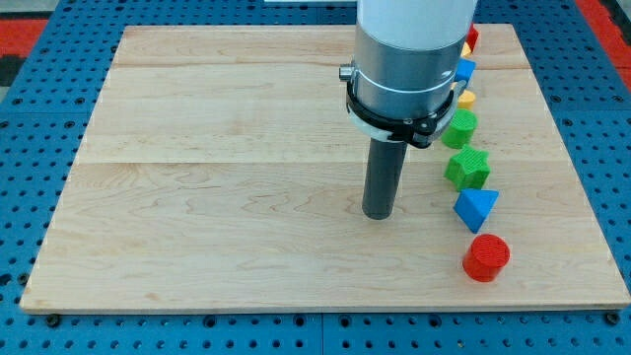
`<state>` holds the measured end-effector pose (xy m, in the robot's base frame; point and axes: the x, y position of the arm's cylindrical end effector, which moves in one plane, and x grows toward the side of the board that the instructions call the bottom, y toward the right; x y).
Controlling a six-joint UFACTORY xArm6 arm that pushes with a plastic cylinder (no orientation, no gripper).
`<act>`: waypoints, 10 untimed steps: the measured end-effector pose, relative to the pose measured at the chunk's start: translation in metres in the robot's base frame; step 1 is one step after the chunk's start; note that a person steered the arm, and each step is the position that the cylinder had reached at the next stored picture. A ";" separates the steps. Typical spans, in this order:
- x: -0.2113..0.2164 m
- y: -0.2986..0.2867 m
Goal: Push the red circle towards the left of the board
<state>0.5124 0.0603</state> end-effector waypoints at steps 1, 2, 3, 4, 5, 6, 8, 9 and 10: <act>-0.004 -0.005; -0.005 -0.001; 0.010 0.004; 0.023 0.000; 0.079 -0.044; 0.105 -0.043; 0.081 0.182; 0.045 0.174; 0.011 0.072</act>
<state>0.5238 0.1324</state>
